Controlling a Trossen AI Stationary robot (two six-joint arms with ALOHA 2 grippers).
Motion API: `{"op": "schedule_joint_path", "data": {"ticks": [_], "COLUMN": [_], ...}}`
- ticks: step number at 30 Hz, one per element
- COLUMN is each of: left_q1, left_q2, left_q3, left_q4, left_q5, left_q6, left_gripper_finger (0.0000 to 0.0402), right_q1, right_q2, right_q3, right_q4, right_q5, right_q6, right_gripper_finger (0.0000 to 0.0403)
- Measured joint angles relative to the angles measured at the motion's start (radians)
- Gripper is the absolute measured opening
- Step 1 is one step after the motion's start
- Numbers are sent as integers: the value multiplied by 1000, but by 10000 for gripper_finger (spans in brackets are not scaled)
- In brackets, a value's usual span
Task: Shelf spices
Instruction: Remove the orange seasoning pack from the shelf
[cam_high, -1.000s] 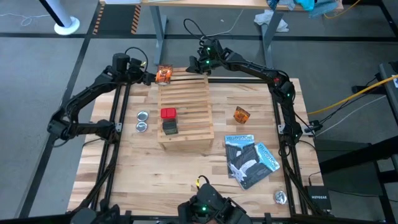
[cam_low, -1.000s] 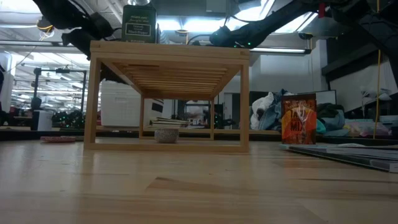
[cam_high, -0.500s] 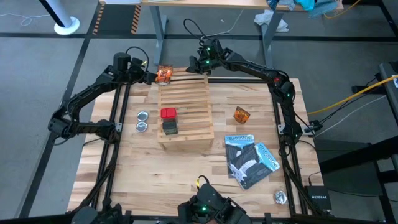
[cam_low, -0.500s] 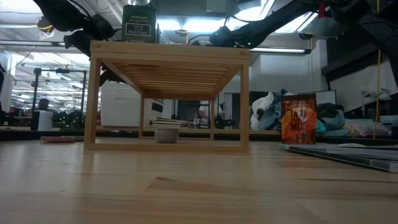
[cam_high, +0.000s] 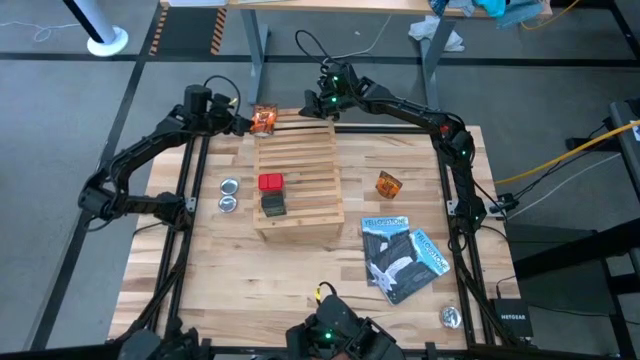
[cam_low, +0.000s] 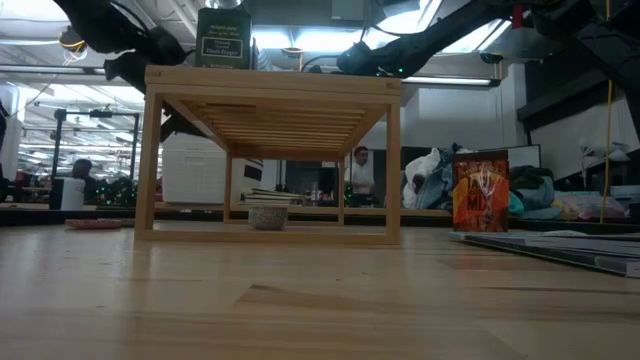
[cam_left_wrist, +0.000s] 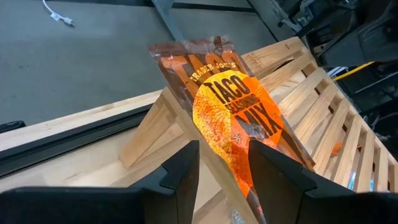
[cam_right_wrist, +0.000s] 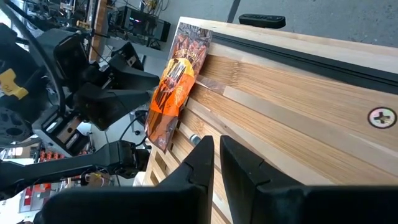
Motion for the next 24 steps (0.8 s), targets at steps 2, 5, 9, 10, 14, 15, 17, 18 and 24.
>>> {"op": "schedule_joint_path", "data": {"ticks": [2,5,9,10,14,15,17,18,24], "left_q1": [0,0,-2,-2,-2,-2,-2,-2,-2], "left_q2": [13,27,32,32,32,32,32,32,32], "left_q3": [0,0,0,0,0,0,0,0,0], "left_q4": [1,11,30,39,45,44,44,44,44], "left_q5": [8,18,20,28,68,73,75,75,75], "left_q6": [0,-1,0,-1,-13,-13,-13,-13,-11], "left_gripper_finger": [131,131,131,131,130,127,115,107,40], "right_q1": [0,0,0,0,0,0,0,0,0], "right_q2": [0,0,0,0,0,0,0,0,0], "right_q3": [0,0,0,0,0,0,0,0,0], "right_q4": [0,0,0,0,0,0,1,1,0], "right_q5": [0,0,0,0,0,0,0,0,0], "right_q6": [0,0,0,0,0,0,0,0,0], "right_gripper_finger": [33,33,33,33,33,33,33,33,33]}}
